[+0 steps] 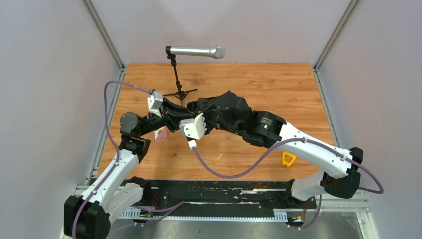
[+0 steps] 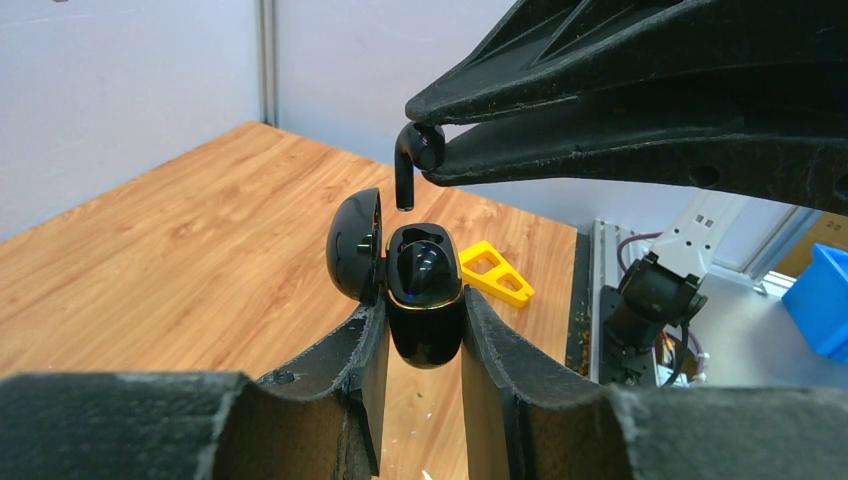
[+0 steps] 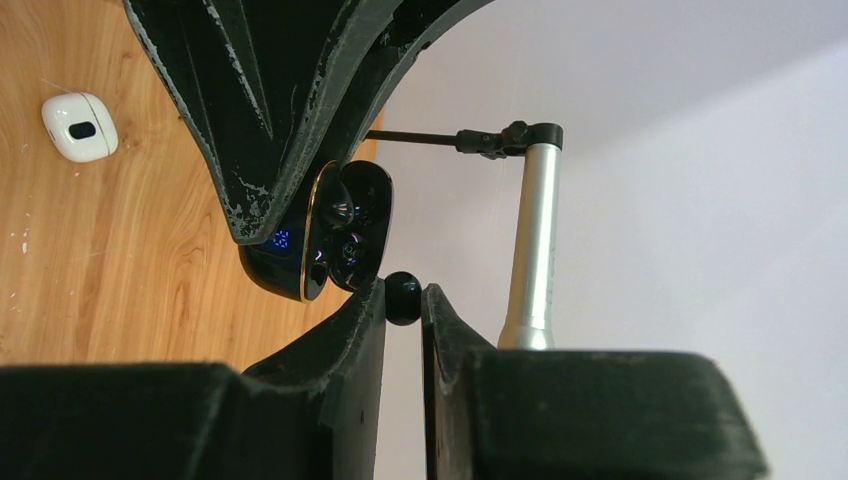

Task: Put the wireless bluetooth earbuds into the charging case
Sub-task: Place the earbud in the charging case.

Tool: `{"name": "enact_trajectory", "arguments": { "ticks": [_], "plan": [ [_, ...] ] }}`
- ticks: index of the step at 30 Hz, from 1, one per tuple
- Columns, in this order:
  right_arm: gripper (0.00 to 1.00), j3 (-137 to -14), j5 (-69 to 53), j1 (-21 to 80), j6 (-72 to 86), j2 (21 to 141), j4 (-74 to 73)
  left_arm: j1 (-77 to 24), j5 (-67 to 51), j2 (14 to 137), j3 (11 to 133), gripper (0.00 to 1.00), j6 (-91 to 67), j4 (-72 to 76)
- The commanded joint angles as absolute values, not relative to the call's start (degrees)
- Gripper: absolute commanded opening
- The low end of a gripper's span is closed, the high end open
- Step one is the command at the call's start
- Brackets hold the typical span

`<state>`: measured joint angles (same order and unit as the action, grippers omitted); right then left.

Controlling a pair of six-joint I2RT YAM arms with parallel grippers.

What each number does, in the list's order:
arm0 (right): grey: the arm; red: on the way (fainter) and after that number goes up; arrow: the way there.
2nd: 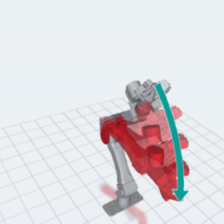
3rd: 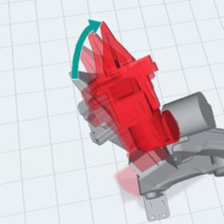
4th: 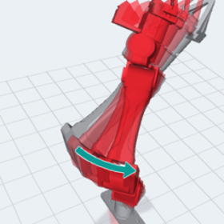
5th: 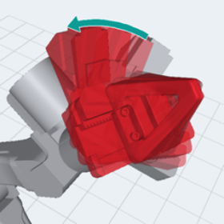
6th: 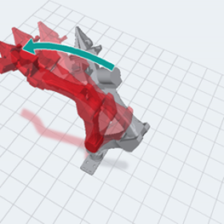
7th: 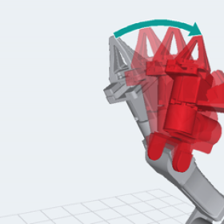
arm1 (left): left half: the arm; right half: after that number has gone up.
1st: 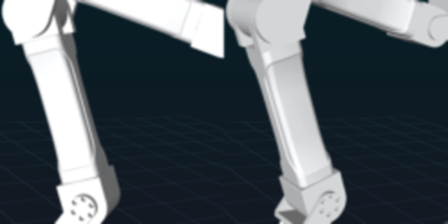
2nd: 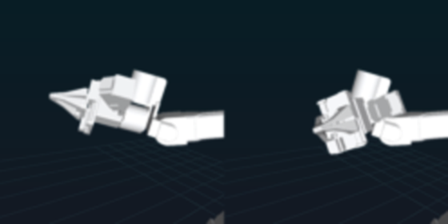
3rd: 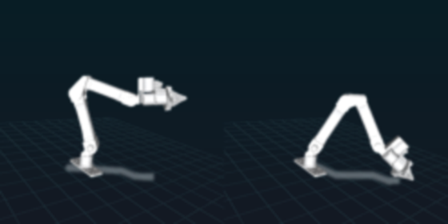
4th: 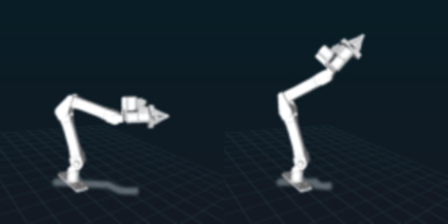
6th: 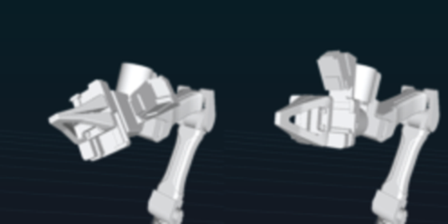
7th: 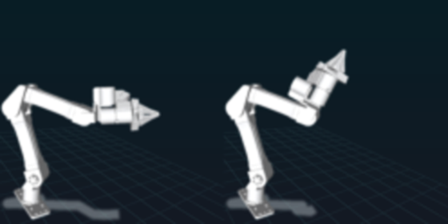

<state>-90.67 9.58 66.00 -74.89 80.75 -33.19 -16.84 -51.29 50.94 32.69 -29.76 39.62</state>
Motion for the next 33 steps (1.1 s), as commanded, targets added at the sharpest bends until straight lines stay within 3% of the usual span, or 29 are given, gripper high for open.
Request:
{"name": "enact_trajectory", "arguments": {
  "ticks": [1, 33],
  "plan": [
    [0.00, -90.4, 9.8, 66.5, -75.8, 78.9, -32.5, -17.1, -50.6, 49.8, 35.0, 0.00, -30.3, 41.4],
    [0.00, -90.7, 8.0, 66.5, -74.9, 80.0, -36.6, -17.1, -50.2, 49.8, 34.3, 0.00, -30.2, 42.4]
  ]
}}
